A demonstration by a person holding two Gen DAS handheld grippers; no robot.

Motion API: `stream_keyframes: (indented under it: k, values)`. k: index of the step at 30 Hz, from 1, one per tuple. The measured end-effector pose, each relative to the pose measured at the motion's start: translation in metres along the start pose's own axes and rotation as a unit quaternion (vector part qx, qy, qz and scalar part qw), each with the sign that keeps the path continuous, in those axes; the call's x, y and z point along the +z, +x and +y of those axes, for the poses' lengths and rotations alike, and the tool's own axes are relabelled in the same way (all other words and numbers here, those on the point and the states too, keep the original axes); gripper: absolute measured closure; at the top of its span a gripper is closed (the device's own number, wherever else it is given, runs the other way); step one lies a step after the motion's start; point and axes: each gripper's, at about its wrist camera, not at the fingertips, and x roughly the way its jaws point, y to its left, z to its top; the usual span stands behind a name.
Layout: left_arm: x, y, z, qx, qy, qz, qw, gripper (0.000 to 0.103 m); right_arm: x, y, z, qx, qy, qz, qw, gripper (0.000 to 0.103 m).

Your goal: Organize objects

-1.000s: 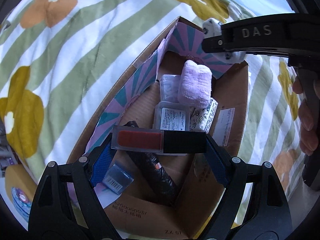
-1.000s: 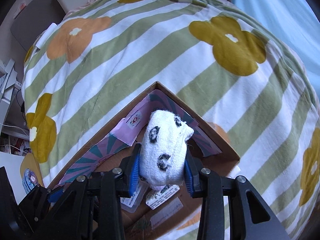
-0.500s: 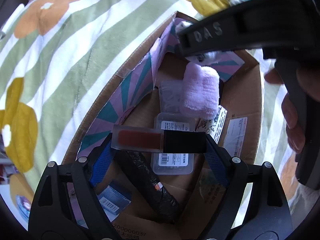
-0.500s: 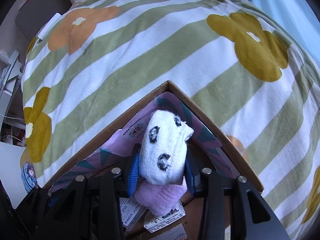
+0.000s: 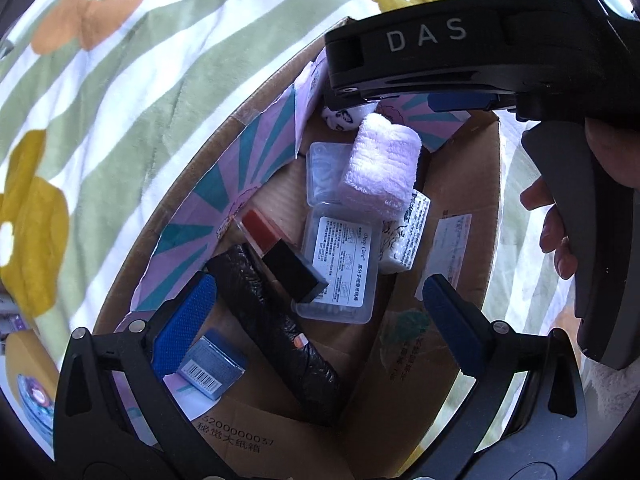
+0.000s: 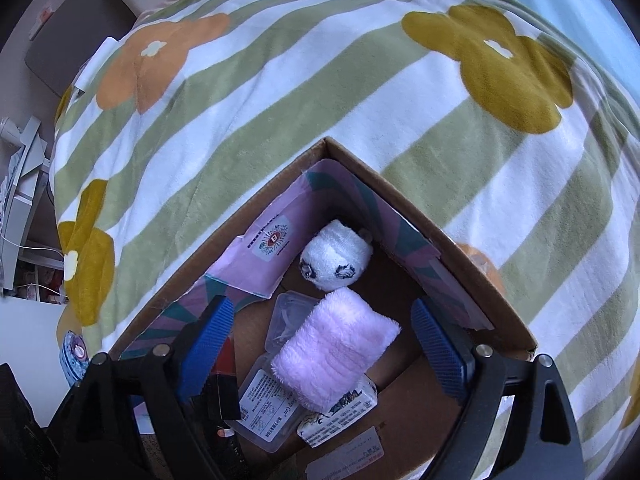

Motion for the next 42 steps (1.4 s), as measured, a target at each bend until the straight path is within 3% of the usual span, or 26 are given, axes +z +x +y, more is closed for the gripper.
stream_keyframes:
  k: [8, 14, 21, 26, 31, 36, 42]
  values:
    - [-0.004, -0.020, -0.006, -0.001, 0.022, -0.013, 0.9997, 0.000, -0.010, -0.025, 0.003, -0.007, 0.004, -0.017, 1.000, 0.014]
    - [-0.009, -0.058, -0.019, -0.014, 0.068, -0.016, 0.9974, 0.000, -0.035, -0.086, 0.005, -0.021, 0.037, -0.038, 0.998, 0.014]
    - [-0.014, -0.116, -0.044, -0.037, 0.137, -0.023, 0.9896, 0.000, -0.093, -0.167, -0.003, -0.056, 0.112, -0.070, 0.990, 0.014]
    - [-0.017, -0.141, -0.058, -0.052, 0.178, -0.034, 0.9822, 0.000, -0.148, -0.214, -0.015, -0.085, 0.189, -0.096, 0.974, 0.014]
    - [-0.023, -0.154, -0.078, -0.068, 0.217, -0.040, 0.9729, 0.000, -0.205, -0.247, -0.022, -0.132, 0.259, -0.118, 0.950, 0.014]
    - [-0.033, -0.155, -0.095, -0.086, 0.245, -0.042, 0.9648, 0.000, -0.258, -0.252, -0.024, -0.167, 0.312, -0.120, 0.928, 0.014]
    - [-0.046, -0.157, -0.117, -0.090, 0.291, -0.044, 0.9514, 0.000, -0.297, -0.249, -0.030, -0.176, 0.372, -0.124, 0.903, 0.014]
